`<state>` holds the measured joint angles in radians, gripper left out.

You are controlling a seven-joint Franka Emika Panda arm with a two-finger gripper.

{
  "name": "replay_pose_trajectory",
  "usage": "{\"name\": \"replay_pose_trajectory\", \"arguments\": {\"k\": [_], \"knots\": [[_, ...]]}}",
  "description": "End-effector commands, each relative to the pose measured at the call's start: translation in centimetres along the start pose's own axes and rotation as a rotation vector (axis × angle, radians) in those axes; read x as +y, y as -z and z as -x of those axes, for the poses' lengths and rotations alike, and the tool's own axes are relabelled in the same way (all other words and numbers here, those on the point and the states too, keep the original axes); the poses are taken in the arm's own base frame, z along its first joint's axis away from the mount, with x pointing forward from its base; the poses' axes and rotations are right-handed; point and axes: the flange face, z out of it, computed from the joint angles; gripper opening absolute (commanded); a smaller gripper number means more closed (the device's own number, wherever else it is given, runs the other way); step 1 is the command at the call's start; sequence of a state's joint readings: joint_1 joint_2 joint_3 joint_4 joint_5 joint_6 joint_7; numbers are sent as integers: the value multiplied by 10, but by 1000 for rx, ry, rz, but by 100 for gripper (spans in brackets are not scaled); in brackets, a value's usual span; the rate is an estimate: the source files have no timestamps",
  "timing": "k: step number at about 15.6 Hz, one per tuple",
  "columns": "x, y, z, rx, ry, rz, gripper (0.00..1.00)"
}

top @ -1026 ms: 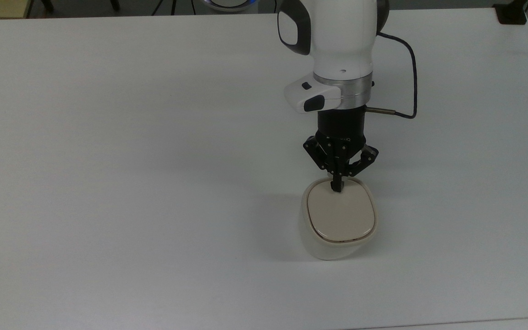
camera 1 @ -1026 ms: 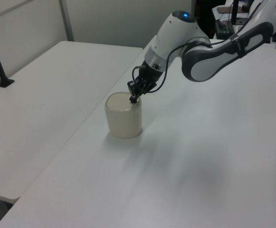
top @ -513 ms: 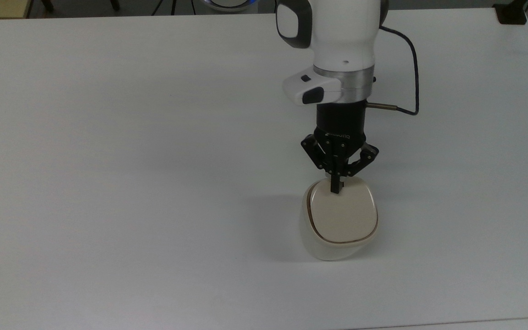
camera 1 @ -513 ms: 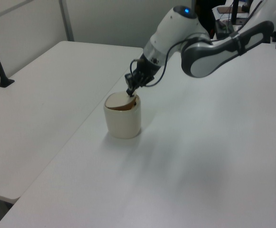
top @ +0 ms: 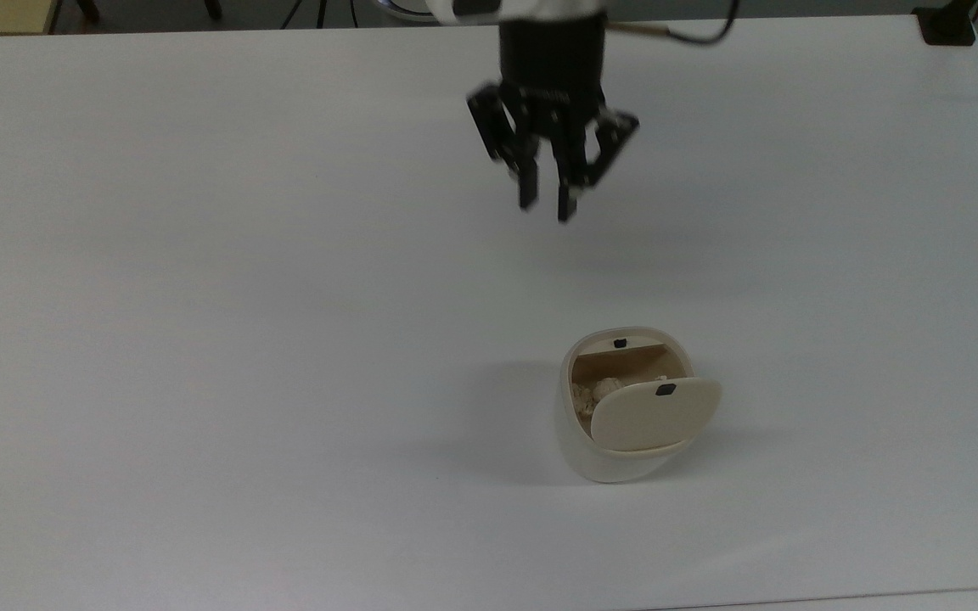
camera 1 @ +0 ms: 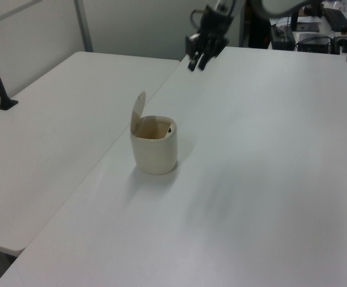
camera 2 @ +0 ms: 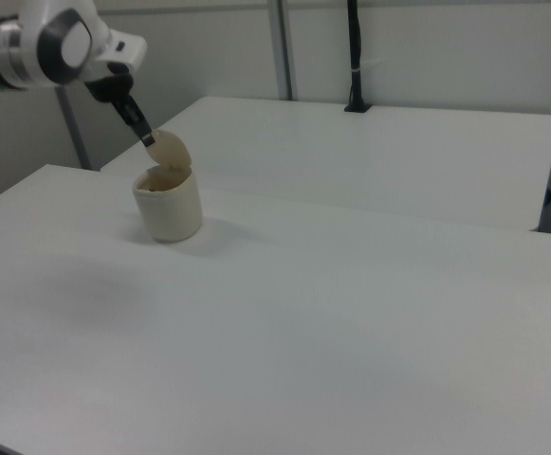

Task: Open the trash bin

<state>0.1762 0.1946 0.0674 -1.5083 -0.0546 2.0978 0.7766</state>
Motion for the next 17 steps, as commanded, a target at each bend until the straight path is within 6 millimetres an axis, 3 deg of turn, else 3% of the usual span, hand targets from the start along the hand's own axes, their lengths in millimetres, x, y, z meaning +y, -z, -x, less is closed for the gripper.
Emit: {"name": "replay_pose_trajectory", "arguments": {"k": [1, 5, 8, 10, 17], "knots": [[39, 62, 18, -102, 72, 72, 99], [76, 78, 36, -239, 162, 139, 100], [104, 94, 38, -296, 258, 134, 100], [125, 102, 30, -301, 348, 121, 100], [132, 92, 12, -297, 576, 99, 100]]}}
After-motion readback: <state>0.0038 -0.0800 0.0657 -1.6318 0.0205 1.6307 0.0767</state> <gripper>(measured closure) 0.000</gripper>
